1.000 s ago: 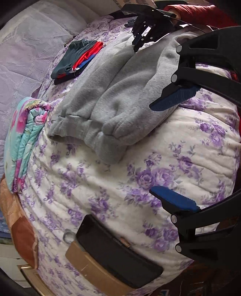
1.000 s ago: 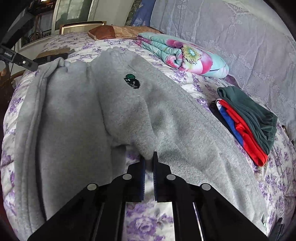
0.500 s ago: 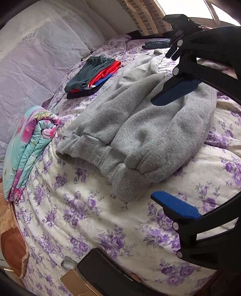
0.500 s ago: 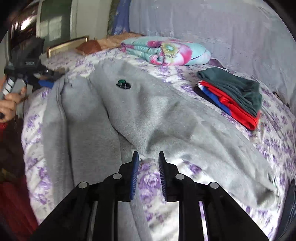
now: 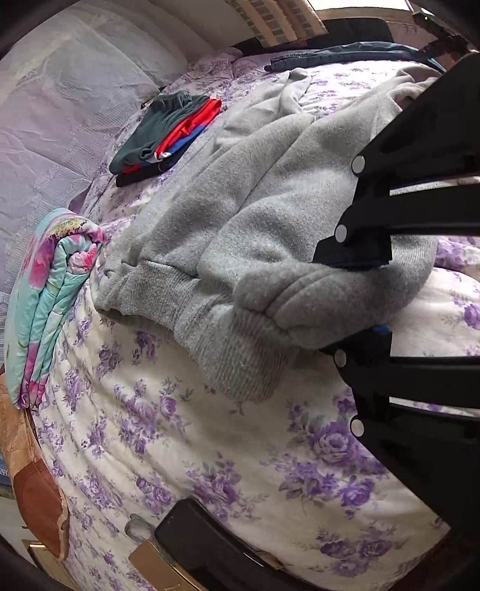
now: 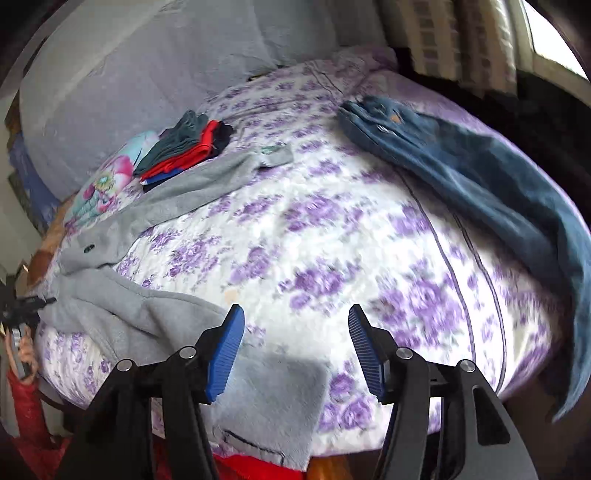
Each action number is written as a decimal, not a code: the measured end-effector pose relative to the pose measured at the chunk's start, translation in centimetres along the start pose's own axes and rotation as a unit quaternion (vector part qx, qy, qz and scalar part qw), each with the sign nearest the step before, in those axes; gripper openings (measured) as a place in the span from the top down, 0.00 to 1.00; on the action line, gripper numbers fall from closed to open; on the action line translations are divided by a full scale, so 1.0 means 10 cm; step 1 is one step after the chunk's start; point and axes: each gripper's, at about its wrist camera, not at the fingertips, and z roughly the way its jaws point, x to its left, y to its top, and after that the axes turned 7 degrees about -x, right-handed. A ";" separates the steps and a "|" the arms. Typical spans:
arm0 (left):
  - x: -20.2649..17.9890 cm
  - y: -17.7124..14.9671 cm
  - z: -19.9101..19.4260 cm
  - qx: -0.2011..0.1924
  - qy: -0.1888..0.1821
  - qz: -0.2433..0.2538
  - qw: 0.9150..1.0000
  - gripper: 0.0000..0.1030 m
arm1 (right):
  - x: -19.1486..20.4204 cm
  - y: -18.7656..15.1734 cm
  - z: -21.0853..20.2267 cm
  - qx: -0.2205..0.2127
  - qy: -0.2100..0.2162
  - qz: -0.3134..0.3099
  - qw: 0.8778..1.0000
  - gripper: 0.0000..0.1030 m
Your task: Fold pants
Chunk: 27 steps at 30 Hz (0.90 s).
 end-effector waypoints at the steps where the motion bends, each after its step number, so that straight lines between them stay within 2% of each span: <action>1: 0.03 -0.01 -0.04 0.001 -0.005 -0.006 1.000 0.82 | -0.05 -0.07 0.04 0.008 0.012 0.012 1.000 0.36; 3: 0.07 -0.04 -0.10 0.000 -0.011 -0.011 1.000 0.82 | -0.05 -0.21 0.20 0.027 0.043 0.027 0.998 0.34; 5: 0.08 -0.06 -0.10 0.000 -0.006 -0.012 1.000 0.82 | 0.08 -0.31 0.31 0.004 0.031 -0.003 1.000 0.36; 6: 0.08 -0.06 -0.08 0.002 -0.004 -0.014 1.000 0.82 | 0.16 -0.32 0.31 -0.009 0.032 -0.030 0.999 0.54; 7: 0.09 -0.07 -0.07 0.003 -0.002 -0.015 1.000 0.82 | 0.22 -0.29 0.31 -0.009 0.053 -0.037 0.998 0.84; 8: 0.09 -0.06 -0.07 0.005 -0.001 -0.016 1.000 0.82 | 0.27 -0.23 0.30 -0.011 0.075 -0.032 0.997 0.88; 11: 0.07 -0.02 -0.12 0.002 0.002 -0.015 1.000 0.82 | 0.46 0.18 0.14 -0.055 0.067 -0.093 0.992 0.89; 14: 0.01 -0.02 -0.26 -0.012 -0.003 -0.014 1.000 0.83 | 0.49 0.83 0.01 -0.104 0.064 -0.111 0.986 0.89; 16: -0.05 -0.06 -0.35 -0.020 -0.007 -0.009 1.000 0.83 | 0.49 1.14 0.06 -0.111 0.050 -0.133 0.984 0.89; 18: -0.09 -0.14 -0.36 -0.019 -0.003 0.000 1.000 0.82 | 0.46 1.30 0.30 -0.101 0.015 -0.154 0.983 0.89; 21: 0.00 -0.30 -0.15 0.009 0.015 -0.014 1.000 0.79 | 0.30 1.21 0.95 -0.017 -0.019 -0.159 0.987 0.87; 23: 0.11 -0.41 -0.10 0.015 -0.002 -0.032 0.999 0.77 | 0.14 0.93 1.20 0.029 -0.026 -0.137 0.990 0.87; 25: 0.16 -0.46 -0.20 0.013 -0.020 -0.036 0.999 0.77 | 0.01 0.66 1.08 0.018 -0.008 -0.111 0.994 0.86; 27: 0.21 -0.46 -0.26 0.017 -0.027 -0.039 0.999 0.75 | -0.11 0.53 0.87 0.015 0.016 -0.071 0.997 0.85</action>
